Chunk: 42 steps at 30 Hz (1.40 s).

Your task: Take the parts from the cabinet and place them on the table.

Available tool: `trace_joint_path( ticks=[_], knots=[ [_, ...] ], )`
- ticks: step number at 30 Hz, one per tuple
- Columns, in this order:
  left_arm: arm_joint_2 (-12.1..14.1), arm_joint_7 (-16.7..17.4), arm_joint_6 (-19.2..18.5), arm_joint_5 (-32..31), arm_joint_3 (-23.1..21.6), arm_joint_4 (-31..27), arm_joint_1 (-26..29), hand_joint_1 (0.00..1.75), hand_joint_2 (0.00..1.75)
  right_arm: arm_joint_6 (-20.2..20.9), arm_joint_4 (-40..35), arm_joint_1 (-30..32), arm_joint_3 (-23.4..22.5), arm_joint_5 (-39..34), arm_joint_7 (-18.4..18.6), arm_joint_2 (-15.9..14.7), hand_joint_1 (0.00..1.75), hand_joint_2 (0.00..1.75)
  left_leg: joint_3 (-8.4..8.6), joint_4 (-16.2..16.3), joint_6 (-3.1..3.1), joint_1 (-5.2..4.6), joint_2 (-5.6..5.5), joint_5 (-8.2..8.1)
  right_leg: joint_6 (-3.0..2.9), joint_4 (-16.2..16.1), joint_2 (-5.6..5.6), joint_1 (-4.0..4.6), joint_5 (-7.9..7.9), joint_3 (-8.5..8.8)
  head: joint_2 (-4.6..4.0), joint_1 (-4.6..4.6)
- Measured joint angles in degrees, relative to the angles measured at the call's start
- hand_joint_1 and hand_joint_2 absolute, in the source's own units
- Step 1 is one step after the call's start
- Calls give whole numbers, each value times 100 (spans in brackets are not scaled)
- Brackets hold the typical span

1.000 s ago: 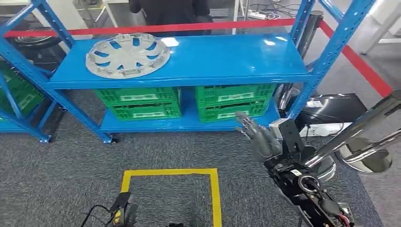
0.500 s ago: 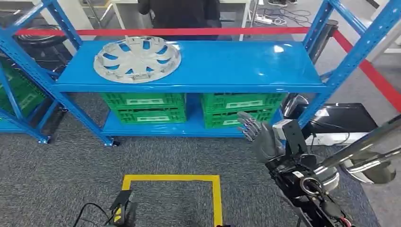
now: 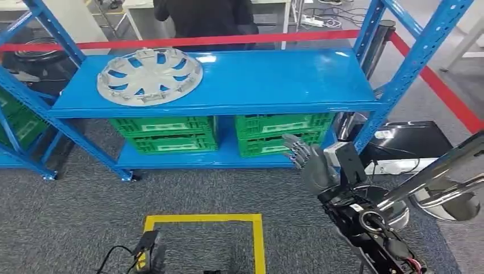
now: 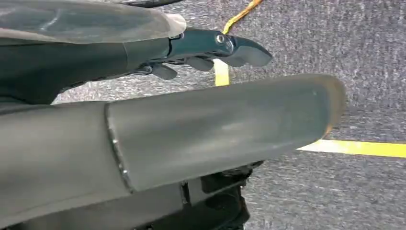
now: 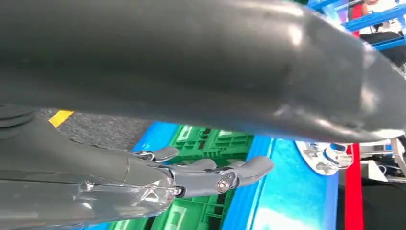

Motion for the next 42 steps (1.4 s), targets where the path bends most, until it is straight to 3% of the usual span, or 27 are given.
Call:
trace_joint_path(
  ticks=[2, 3, 6, 8, 9, 10, 12, 13, 14, 15, 17, 18, 19, 22, 24, 25, 27, 28, 29, 30, 32, 34, 35, 38, 39, 40, 42],
  knots=[
    [11, -11, 0, 2, 0, 0, -17, 0, 0, 0, -2, -3, 0, 0, -2, 0, 0, 0, 519, -1123, 88, -17, 12, 531, 18, 0, 1, 7, -15, 35, -2, -35],
    [19, -15, 0, 4, 0, 0, -33, 0, 0, 2, -2, -7, 0, 0, -2, 0, 0, 0, 650, -1443, 136, -49, 41, 548, 39, 3, -1, 15, -28, 34, -2, -48],
    [20, -28, 0, 9, 0, 0, -40, 0, 0, 2, -2, -6, 4, 0, 0, 2, 0, 0, 649, -1454, 159, -93, 17, 546, 132, -11, -1, 22, -50, 41, -2, -13],
    [13, -28, 0, 13, 0, 0, -35, 0, 0, 2, -4, -6, -2, 0, 0, 0, 0, 0, 715, -1559, 219, -14, 11, 600, 197, 20, -6, 13, -87, 47, -2, -4],
    [17, -33, 2, 15, 0, 0, -35, 0, 0, 2, -4, -8, -4, 0, -4, 0, 0, 0, 743, -1584, 236, -25, 7, 606, 229, 227, -8, 23, -236, -26, -2, 37],
    [22, -33, 0, 15, 0, 0, -38, 0, 0, 2, -4, -15, -2, 0, -6, 0, 0, 0, 747, -1584, 274, -25, 11, 603, 250, 624, -6, 21, -473, -207, 0, 79],
    [17, -35, 0, 15, -2, 0, -35, 0, 0, 2, 0, 13, 0, 0, 0, 0, 0, 0, 744, -1578, 283, -30, 9, 596, 284, 1584, -8, 21, -895, -657, -2, 122],
    [17, -35, 0, 15, -2, 0, -26, 0, 0, 2, 0, 24, 4, 0, 0, 0, 0, 0, 744, -1574, 283, -30, 5, 592, 299, 1864, -8, 21, -950, -797, -2, 140],
    [17, -35, 0, 15, -2, 0, -19, 0, 0, 2, 2, 24, 4, 0, 2, 0, 0, 0, 749, -1567, 280, -29, -5, 589, 305, 1805, -9, 19, -851, -777, -2, 155],
    [17, -35, -2, 15, -2, 0, -16, 0, 0, 2, 0, 18, 4, 0, 0, 0, 0, 0, 752, -1552, 271, -26, -20, 581, 302, 1475, -10, 14, -629, -624, -2, 168],
    [11, -35, -4, 15, -2, 0, -20, 0, 0, 2, 0, 17, 2, 0, 0, 0, 0, 0, 767, -1505, 229, -18, -51, 545, 290, 415, -5, 2, -115, -92, 0, 192],
    [13, -37, -4, 15, -2, 0, -22, 0, 0, 2, 0, 13, 2, 0, 0, 0, 0, 0, 754, -1478, 197, -27, -64, 522, 273, 41, 37, -6, -104, 72, -2, 210],
    [13, -39, -4, 15, -2, 0, -29, 0, 0, 2, 0, 19, 4, 0, 0, 0, 0, 0, 729, -1443, 173, -60, -81, 514, 205, 24, 39, 25, -87, 69, -2, 210],
    [13, -39, -4, 15, -4, 0, -19, 0, 0, 2, 0, 16, -2, 0, 0, 0, 0, 0, 728, -1481, 91, -43, -88, 536, 97, 29, 25, 51, -78, 54, -2, 184],
    [24, -39, -4, 15, -4, 0, -24, 0, 0, 7, -2, -1, 2, 0, -2, 7, 0, 0, 661, -1290, 23, -31, -34, 395, 39, -20, -4, 7, -46, 84, -2, 162],
    [20, -39, -4, 15, -4, 0, -32, 0, 0, 7, -2, -2, 0, 0, -2, 7, 0, 0, 476, -903, -8, -27, -12, 174, 3, -20, -24, 4, -50, 81, -2, 98],
    [17, -39, -4, 15, -7, 0, -26, 0, 0, 9, 0, 4, 2, 0, 0, 7, 0, 0, -20, 103, -47, -17, -4, -252, -13, -20, -65, 13, -58, 75, 0, 63],
    [17, -39, -4, 15, -9, 0, -14, 0, 0, 9, 0, 5, 2, 0, 0, 7, 0, 0, -196, 434, -53, -17, -4, -333, -18, -19, -78, 16, -61, 74, -2, 46],
    [17, -39, -4, 15, -11, 0, -2, 0, 0, 9, 0, 6, 2, 0, 0, 7, 0, 0, -245, 483, -46, -17, -3, -274, -18, -19, -90, 17, -62, 78, -2, 26],
    [17, -39, -4, 15, -13, 0, 4, 0, 0, 9, 0, 5, 2, 0, 0, 7, 0, 0, -142, 234, -29, -18, -3, -88, -15, -19, -99, 19, -64, 83, -2, 13],
    [26, -39, -4, 15, -15, 0, -5, 0, 0, 9, 0, 1, 2, 0, 0, 7, 0, 0, 383, -858, 48, -31, 29, 437, -1, -19, -121, 27, -74, 104, -2, -26],
    [28, -39, -4, 15, -15, 0, -16, 0, 0, 9, 0, -3, 2, 0, 0, 9, 0, 0, 673, -1419, 116, -62, 159, 583, 15, -19, -136, 28, -83, 113, 0, -46],
    [33, -39, -4, 15, -15, 0, -28, 0, 0, 9, 0, -4, 2, 0, 0, 9, 0, 0, 685, -1483, 120, -101, 158, 556, 43, -4, -142, 76, -101, 104, -2, -50],
    [28, -44, -4, 15, -20, 0, -30, 0, 0, 11, 0, -6, 7, 0, 0, 9, 0, 0, 659, -1478, 174, -114, 72, 562, 123, -55, -184, 53, -102, 135, -2, -15],
    [26, -44, -4, 15, -20, 0, -29, 0, 0, 13, -2, -11, 2, 2, 0, 9, 0, 0, 699, -1549, 216, -64, 47, 596, 171, -53, -197, 88, -121, 151, 0, -2],
    [24, -44, -7, 15, -22, 0, -26, 0, 0, 15, 0, -9, -4, 2, -2, 9, 0, 0, 733, -1582, 230, -42, 35, 614, 200, 53, -137, 51, -188, 133, -2, 13],
    [24, -44, -7, 15, -22, 0, -34, 0, 0, 18, 0, -14, -4, 2, -7, 9, 0, 0, 738, -1587, 270, -34, 12, 614, 237, 807, -75, 40, -634, -217, -2, 88]
  ],
)
